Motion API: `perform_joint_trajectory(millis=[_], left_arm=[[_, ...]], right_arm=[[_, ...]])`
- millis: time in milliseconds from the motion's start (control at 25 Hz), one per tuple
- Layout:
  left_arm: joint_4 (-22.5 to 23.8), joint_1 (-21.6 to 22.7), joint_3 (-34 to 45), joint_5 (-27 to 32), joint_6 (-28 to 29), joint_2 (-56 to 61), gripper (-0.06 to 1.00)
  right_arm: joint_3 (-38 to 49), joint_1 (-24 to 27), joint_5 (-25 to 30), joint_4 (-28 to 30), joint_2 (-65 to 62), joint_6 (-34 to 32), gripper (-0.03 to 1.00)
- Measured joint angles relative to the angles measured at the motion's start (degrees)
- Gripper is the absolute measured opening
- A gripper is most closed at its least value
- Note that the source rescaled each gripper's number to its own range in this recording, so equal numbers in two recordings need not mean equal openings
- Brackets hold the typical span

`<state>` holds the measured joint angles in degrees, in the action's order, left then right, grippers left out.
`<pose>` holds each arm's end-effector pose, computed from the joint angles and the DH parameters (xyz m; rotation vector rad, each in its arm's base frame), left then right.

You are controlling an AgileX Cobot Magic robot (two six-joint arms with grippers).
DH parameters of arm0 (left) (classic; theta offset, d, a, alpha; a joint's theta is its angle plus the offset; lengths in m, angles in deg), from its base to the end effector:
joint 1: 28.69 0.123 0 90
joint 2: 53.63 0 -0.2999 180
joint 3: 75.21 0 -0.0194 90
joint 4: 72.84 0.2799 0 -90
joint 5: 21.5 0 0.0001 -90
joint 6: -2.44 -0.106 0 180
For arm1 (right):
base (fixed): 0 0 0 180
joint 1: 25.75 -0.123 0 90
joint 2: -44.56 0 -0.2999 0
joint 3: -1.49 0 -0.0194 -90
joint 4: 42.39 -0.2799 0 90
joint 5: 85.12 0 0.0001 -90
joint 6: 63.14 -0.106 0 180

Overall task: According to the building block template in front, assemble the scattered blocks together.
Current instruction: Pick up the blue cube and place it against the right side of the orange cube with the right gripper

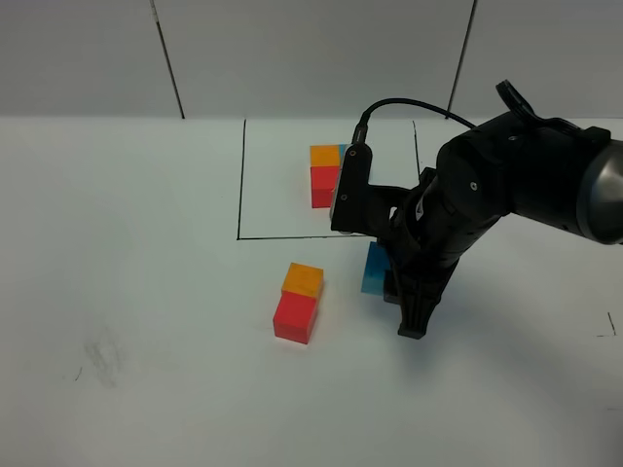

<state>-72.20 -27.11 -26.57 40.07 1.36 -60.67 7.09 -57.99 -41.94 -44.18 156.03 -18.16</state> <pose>0.0167 0.0015 0.2850 -0.0096 2.0466 0.0423 0.3401 0.2172 0.1922 -1.7240 2.2015 -0.0188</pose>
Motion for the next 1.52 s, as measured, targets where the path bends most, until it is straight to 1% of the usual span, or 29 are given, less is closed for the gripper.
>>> perform_joint_trajectory(millis=[440, 1040, 1520], left_arm=[[0.0, 0.0, 0.0, 0.0, 0.0, 0.0, 0.0], [0.0, 0.0, 0.0, 0.0, 0.0, 0.0, 0.0], [0.0, 0.0, 0.0, 0.0, 0.0, 0.0, 0.0]], right_arm=[[-2.2, -2.2, -0.7, -1.6, 4.4, 0.0, 0.51], [-2.3, -2.3, -3.4, -2.2, 7.8, 0.5, 0.51], [-8.7, -2.3, -0.8, -2.1, 9.1, 1.1, 0.51]])
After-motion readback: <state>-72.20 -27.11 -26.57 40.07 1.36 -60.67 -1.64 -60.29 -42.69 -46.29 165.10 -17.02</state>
